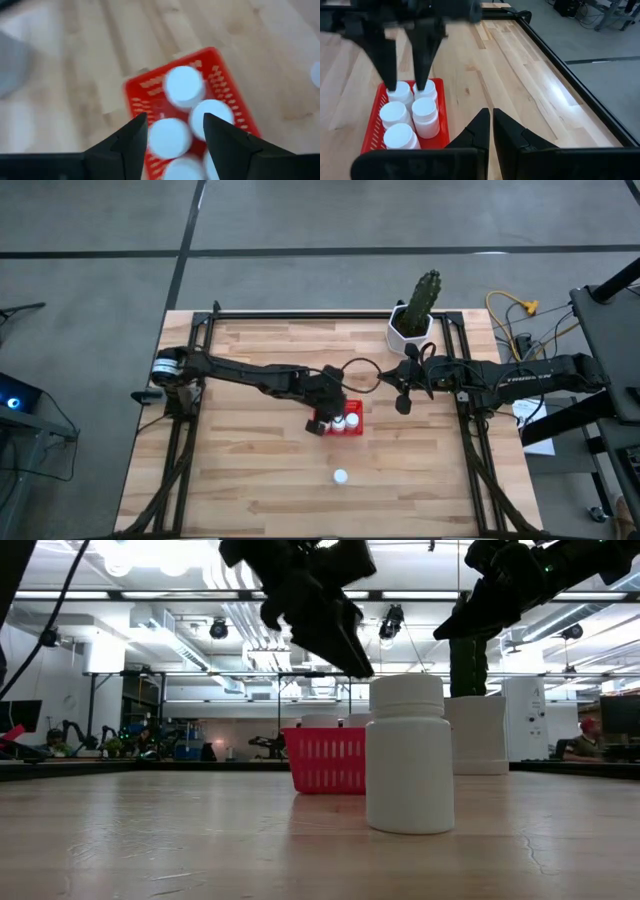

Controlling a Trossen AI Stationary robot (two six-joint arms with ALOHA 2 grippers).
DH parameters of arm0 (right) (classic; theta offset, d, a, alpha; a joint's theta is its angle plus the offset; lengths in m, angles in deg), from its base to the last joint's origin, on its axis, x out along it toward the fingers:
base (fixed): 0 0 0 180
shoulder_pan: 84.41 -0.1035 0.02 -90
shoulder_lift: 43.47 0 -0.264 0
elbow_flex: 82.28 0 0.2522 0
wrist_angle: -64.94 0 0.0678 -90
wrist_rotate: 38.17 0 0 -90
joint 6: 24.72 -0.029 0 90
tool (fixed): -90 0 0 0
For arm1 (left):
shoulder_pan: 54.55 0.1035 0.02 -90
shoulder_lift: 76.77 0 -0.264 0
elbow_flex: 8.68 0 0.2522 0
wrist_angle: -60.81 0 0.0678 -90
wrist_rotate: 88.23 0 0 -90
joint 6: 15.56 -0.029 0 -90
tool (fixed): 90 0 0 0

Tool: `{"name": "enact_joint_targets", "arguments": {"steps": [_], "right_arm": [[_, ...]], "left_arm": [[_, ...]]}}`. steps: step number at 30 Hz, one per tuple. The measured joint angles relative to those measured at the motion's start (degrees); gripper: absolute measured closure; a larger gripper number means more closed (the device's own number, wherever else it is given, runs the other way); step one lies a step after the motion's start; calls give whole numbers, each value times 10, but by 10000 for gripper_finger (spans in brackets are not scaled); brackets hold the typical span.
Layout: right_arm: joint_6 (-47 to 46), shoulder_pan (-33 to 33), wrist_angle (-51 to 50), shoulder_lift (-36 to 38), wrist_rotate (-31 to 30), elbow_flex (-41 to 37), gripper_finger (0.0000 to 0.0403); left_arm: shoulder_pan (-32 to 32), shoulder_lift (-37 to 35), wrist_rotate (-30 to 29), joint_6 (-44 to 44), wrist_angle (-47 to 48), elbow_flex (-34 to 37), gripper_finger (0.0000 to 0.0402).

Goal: Pick and place pill bottles into a basket
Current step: Put the white pill bottle into the red basket

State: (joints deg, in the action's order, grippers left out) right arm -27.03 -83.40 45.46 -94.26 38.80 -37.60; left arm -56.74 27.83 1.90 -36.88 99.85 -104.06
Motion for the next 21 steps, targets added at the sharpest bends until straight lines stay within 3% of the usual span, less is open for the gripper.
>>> {"name": "enact_joint_targets", "arguments": {"steps": [6, 13, 21], "right_arm": [[0, 0, 0, 0, 0, 0, 390], [-1, 0, 0, -1, 0, -4, 390], [-3, 0, 18, -1, 0, -25, 390]], "left_arm": [[0, -42, -25, -1, 34, 3, 278], [-1, -121, -26, 16, 54, 27, 389], [-3, -287, -6, 45, -140, 202, 387]]}}
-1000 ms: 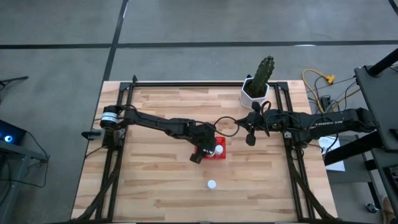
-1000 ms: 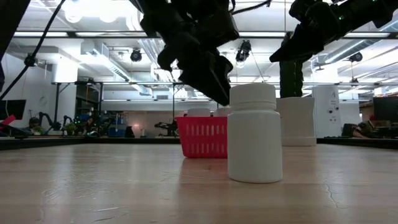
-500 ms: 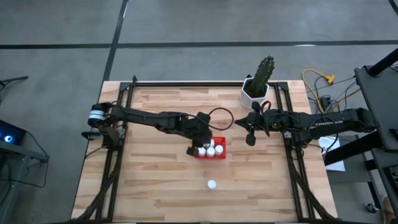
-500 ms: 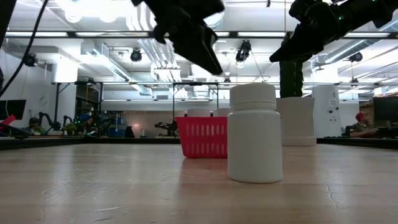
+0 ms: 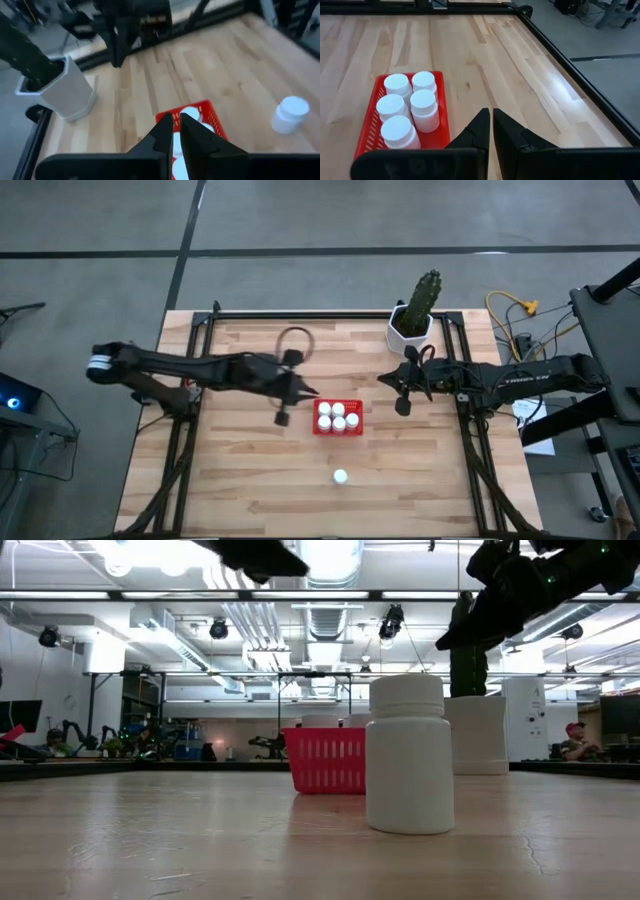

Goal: Pick and place pill bottles into a basket
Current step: Put the white pill bottle into the red basket

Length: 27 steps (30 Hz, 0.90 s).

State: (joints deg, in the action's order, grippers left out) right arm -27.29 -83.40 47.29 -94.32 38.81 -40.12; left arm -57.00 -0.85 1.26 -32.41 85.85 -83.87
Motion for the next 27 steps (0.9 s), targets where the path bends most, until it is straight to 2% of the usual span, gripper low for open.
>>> {"name": "enact_joint_targets", "arguments": {"steps": [9, 13, 17, 24, 27], "right_arm": [[4, 0, 43, 0, 1, -11, 390], [6, 0, 57, 0, 2, -11, 390], [7, 0, 69, 0, 44, -15, 390], [31, -1, 179, 0, 45, -56, 390], [39, 0, 217, 0, 45, -81, 390]], "left_arm": [[-15, -177, 4, 31, -145, 230, 387], [-19, -244, 5, 31, -247, 337, 387], [-19, -304, 4, 33, -308, 426, 387], [-18, -421, -14, 46, -318, 501, 387], [-18, -468, -16, 46, -281, 510, 387]]}}
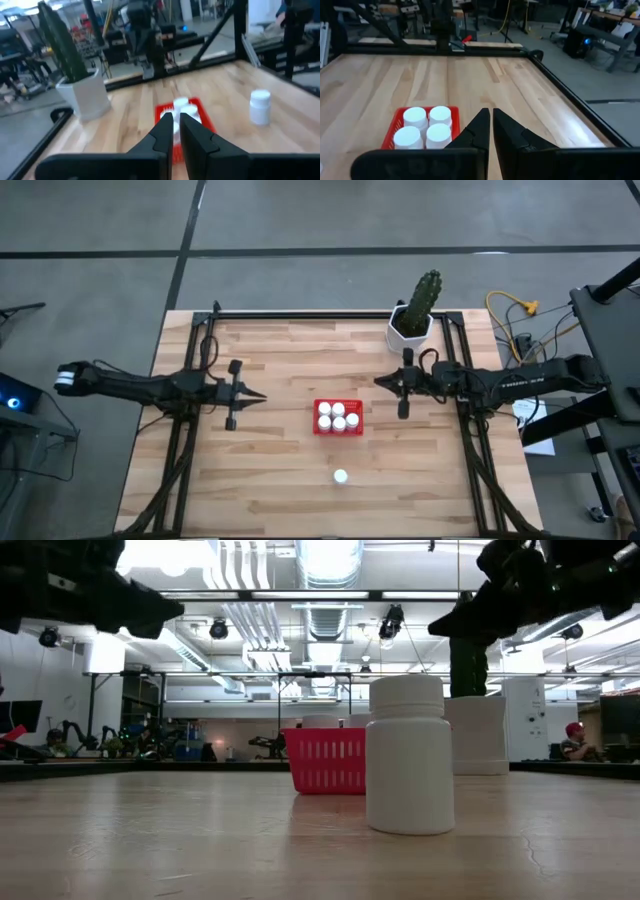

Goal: Pick and place pill bottles into a basket
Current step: Put the white pill bottle into the red basket

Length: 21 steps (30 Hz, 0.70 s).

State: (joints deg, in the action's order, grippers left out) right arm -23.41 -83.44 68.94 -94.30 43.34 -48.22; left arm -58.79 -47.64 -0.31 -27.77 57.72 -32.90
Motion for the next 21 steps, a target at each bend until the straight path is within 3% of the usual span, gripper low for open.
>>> {"name": "enact_joint_targets", "arguments": {"steps": [5, 14, 21], "right_arm": [[-5, 1, 55, 0, 35, -45, 390], [19, 2, 214, 0, 240, -93, 390], [4, 0, 233, -2, 276, -83, 390]], "left_arm": [[1, -61, -16, 20, 94, 0, 387], [0, -102, -15, 26, 185, 1, 387], [1, -135, -20, 10, 219, 2, 387]]}}
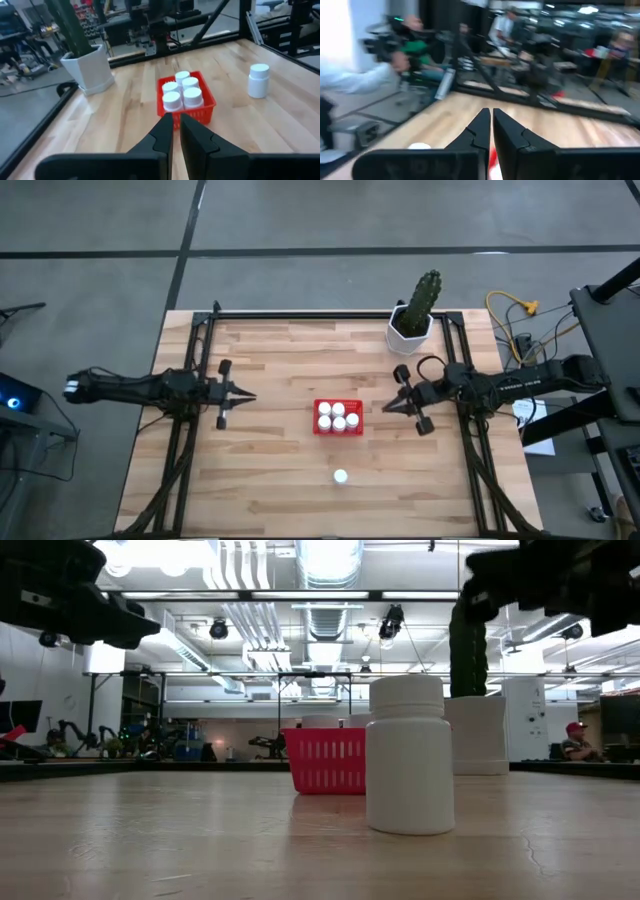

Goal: Pick and place pill bottles into a basket
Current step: Put the white pill bottle into the red basket

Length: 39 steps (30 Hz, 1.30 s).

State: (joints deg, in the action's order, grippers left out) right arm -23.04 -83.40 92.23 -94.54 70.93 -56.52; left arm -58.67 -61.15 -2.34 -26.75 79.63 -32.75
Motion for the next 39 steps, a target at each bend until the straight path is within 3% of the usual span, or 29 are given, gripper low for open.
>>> {"name": "enact_joint_targets", "arguments": {"steps": [4, 10, 15, 19, 22, 29, 33, 39], "right_arm": [[17, 0, -1, -17, 75, 29, 390], [32, 0, -51, -94, 84, 77, 390], [-38, -7, -49, -183, 84, 130, 390], [-45, -32, -49, -239, 135, 185, 390], [-44, -58, -53, -261, 139, 229, 390], [-29, -90, -207, -271, 112, 317, 388], [-32, -106, -223, -270, 93, 327, 365], [-36, -110, -223, -270, 63, 328, 290]], "left_arm": [[0, -20, -12, 2, 10, 6, 387], [0, -52, -12, 2, 20, 34, 387], [0, -77, -14, 1, 35, 49, 387], [0, -93, -15, 0, 49, 50, 387], [0, -98, -28, 0, 51, 51, 387], [0, -97, -41, 2, 51, 51, 387], [0, -98, -41, 3, 51, 51, 387], [0, -97, -41, 3, 50, 51, 387]]}}
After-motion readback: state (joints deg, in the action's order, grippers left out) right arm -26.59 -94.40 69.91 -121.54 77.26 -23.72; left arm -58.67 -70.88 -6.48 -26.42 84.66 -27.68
